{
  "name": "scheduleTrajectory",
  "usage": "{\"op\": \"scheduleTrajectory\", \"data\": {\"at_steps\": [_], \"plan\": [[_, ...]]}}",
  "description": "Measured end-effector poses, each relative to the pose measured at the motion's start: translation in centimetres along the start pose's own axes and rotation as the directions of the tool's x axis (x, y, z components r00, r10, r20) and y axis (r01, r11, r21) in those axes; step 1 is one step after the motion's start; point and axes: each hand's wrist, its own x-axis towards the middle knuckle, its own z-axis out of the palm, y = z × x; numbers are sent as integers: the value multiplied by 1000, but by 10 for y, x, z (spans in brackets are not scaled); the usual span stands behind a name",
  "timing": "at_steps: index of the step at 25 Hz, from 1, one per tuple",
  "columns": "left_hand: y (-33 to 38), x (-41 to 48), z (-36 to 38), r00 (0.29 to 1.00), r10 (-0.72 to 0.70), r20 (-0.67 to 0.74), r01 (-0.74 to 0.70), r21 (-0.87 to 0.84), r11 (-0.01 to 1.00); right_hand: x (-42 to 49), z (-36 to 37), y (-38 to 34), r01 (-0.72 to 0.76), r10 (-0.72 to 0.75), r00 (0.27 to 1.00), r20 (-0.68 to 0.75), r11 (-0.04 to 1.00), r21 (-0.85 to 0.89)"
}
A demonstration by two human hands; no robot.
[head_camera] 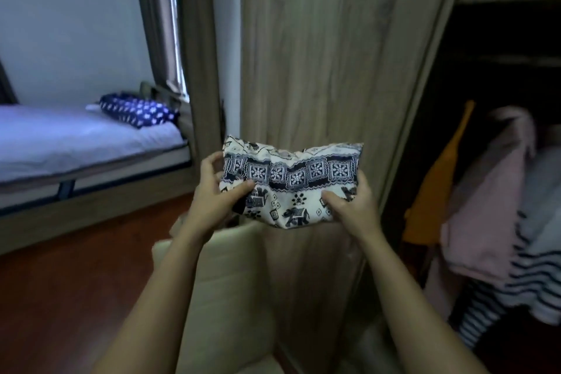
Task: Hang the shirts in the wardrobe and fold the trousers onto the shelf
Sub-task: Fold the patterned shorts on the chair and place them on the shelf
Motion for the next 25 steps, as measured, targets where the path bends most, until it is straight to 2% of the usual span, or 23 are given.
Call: {"op": "scheduleTrajectory", "data": {"at_steps": [5,7,9,11,16,20,25], "plan": [[96,60,41,954,289,80,-286,-47,957,54,-60,-99,214,-218,971,-99,976,-48],[129,75,70,930,326,170,-308,-126,943,65,-93,-131,265,-280,943,-178,959,-101],[155,83,101,869,373,326,-337,-162,927,71,-130,-154,294,-332,902,-276,941,-171],[174,89,136,797,444,408,-405,-183,896,70,-169,-171,302,-372,864,-339,922,-243],[213,87,231,710,570,414,-489,-294,821,53,-268,-196,281,-461,771,-439,865,-415],[252,61,312,609,679,410,-561,-383,734,33,-352,-225,251,-535,695,-481,807,-535],[300,48,398,557,767,318,-619,-456,639,33,-438,-263,167,-620,628,-471,698,-696]]}}
